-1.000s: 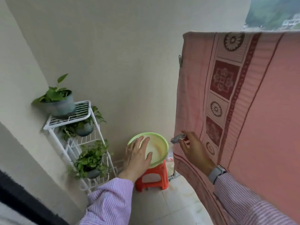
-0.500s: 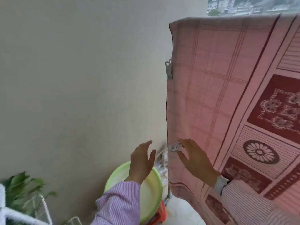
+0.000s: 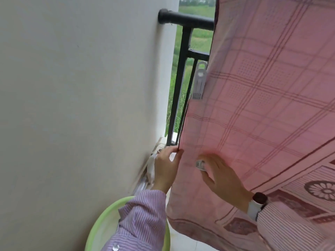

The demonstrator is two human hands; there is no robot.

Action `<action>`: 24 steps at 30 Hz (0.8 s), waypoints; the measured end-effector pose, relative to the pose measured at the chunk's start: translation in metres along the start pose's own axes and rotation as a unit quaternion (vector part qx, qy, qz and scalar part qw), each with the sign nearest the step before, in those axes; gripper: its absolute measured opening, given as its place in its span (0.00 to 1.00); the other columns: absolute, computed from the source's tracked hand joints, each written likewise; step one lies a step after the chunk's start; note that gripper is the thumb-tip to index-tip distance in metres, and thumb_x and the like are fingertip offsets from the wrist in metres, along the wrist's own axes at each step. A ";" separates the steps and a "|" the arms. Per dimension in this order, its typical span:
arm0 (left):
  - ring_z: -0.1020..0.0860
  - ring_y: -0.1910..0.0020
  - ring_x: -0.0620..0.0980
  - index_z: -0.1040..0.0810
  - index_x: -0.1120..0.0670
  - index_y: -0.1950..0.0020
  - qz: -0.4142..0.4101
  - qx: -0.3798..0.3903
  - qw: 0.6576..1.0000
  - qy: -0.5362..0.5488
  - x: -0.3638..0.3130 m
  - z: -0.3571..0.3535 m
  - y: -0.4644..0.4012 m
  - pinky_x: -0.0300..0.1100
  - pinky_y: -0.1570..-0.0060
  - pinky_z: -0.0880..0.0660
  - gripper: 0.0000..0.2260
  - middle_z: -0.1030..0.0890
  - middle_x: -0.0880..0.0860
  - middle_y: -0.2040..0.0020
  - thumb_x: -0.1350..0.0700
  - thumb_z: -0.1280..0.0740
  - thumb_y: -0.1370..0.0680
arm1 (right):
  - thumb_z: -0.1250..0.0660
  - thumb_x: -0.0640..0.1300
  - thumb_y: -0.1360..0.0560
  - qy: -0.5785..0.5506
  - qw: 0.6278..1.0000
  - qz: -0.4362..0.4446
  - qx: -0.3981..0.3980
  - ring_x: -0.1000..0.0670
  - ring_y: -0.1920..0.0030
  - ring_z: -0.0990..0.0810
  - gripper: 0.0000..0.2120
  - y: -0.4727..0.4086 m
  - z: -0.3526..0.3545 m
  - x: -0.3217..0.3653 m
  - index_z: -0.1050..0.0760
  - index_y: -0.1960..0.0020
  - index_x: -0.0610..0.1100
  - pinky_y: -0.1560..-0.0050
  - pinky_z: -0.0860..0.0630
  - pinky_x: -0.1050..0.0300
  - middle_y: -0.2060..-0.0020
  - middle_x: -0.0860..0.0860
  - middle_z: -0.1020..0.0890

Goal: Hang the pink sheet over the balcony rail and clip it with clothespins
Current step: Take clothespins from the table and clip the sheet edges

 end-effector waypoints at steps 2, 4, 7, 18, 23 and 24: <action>0.26 0.61 0.43 0.21 0.55 0.58 -0.070 -0.053 0.996 -0.035 -0.008 0.004 0.009 0.38 0.58 0.30 0.04 0.19 0.50 0.63 0.54 0.33 0.29 | 0.43 0.44 0.29 -0.057 0.998 -0.042 0.001 0.50 0.54 0.27 0.15 -0.005 0.000 -0.005 0.33 0.43 0.44 0.53 0.28 0.55 0.53 0.46 0.24; 0.27 0.62 0.46 0.22 0.53 0.58 -0.154 -0.079 0.981 -0.084 -0.014 0.005 0.023 0.40 0.58 0.31 0.03 0.19 0.52 0.64 0.55 0.34 0.28 | 0.44 0.44 0.28 -0.098 0.993 -0.067 0.000 0.49 0.58 0.26 0.13 -0.009 0.003 -0.007 0.30 0.47 0.42 0.56 0.27 0.53 0.54 0.47 0.28; 0.27 0.63 0.48 0.21 0.54 0.56 -0.222 -0.081 0.964 -0.122 -0.019 0.003 0.036 0.43 0.58 0.31 0.03 0.19 0.51 0.64 0.57 0.34 0.28 | 0.45 0.46 0.28 -0.120 0.989 -0.081 -0.001 0.47 0.63 0.29 0.10 -0.017 0.008 -0.004 0.29 0.56 0.41 0.61 0.29 0.48 0.58 0.48 0.31; 0.26 0.62 0.47 0.18 0.53 0.55 -0.305 -0.034 0.937 -0.168 -0.025 -0.002 0.041 0.44 0.55 0.31 0.04 0.19 0.49 0.64 0.54 0.30 0.27 | 0.41 0.52 0.30 -0.049 0.987 -0.133 -0.069 0.51 0.70 0.31 0.13 -0.044 0.016 0.010 0.33 0.66 0.43 0.68 0.32 0.58 0.63 0.50 0.31; 0.27 0.50 0.44 0.23 0.54 0.44 -0.110 -0.003 0.993 -0.048 -0.002 0.013 0.002 0.39 0.48 0.32 0.13 0.21 0.50 0.51 0.50 0.36 0.26 | 0.42 0.48 0.29 -0.042 0.987 -0.121 -0.097 0.52 0.72 0.35 0.09 -0.042 0.023 0.010 0.37 0.66 0.47 0.73 0.36 0.62 0.64 0.53 0.34; 0.28 0.45 0.43 0.25 0.53 0.40 -0.042 0.041 0.998 0.006 0.005 0.008 -0.008 0.38 0.44 0.33 0.15 0.23 0.49 0.46 0.50 0.36 0.26 | 0.41 0.48 0.29 -0.034 0.987 -0.122 -0.098 0.51 0.72 0.35 0.09 -0.041 0.024 0.009 0.37 0.66 0.48 0.73 0.35 0.61 0.64 0.53 0.34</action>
Point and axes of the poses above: each hand's wrist, its own y-axis away from the middle knuckle, its own z-axis out of the back of the hand, x = y × z, the point moved 8 cm from there along -y, towards the middle knuckle
